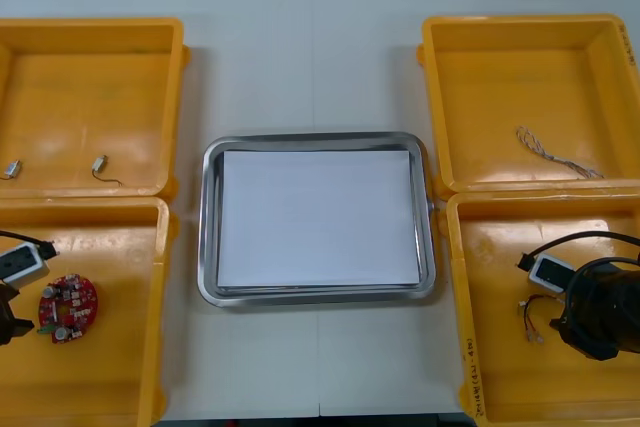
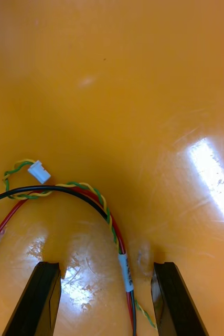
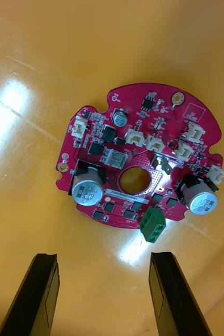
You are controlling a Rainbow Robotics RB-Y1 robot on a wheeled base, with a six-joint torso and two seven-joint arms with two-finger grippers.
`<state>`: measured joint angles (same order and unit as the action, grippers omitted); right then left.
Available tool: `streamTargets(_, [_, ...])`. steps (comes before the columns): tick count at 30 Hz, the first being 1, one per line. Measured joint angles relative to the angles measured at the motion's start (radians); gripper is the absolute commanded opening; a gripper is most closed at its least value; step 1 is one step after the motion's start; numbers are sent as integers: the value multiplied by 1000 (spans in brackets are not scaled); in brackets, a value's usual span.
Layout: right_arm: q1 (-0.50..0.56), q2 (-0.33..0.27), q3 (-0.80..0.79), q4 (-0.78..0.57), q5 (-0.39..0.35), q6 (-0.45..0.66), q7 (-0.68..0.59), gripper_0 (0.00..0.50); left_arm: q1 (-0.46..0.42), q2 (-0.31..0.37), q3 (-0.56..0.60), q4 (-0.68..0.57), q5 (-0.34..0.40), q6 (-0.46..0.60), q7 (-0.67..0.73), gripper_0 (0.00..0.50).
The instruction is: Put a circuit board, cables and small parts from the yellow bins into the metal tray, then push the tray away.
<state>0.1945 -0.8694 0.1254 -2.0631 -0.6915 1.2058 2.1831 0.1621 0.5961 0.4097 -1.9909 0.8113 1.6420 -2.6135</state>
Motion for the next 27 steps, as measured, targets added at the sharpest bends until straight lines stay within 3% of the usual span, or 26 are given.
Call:
streamTargets(13, [-17,18,0,37,-21,-1,20,500,36,1,-25,0,26,-51,0,500])
streamTargets(20, [-32,20,-9,50,-27,-4,37,145,45,1,-49,0,26,-73,0,500])
streamTargets(26, [-36,23,-10,53,-31,-5,50,0,59,1,-58,0,26,-88,0,500])
streamTargets(27, [-37,23,-10,53,-31,-5,50,0,61,1,-58,0,26,-91,0,500])
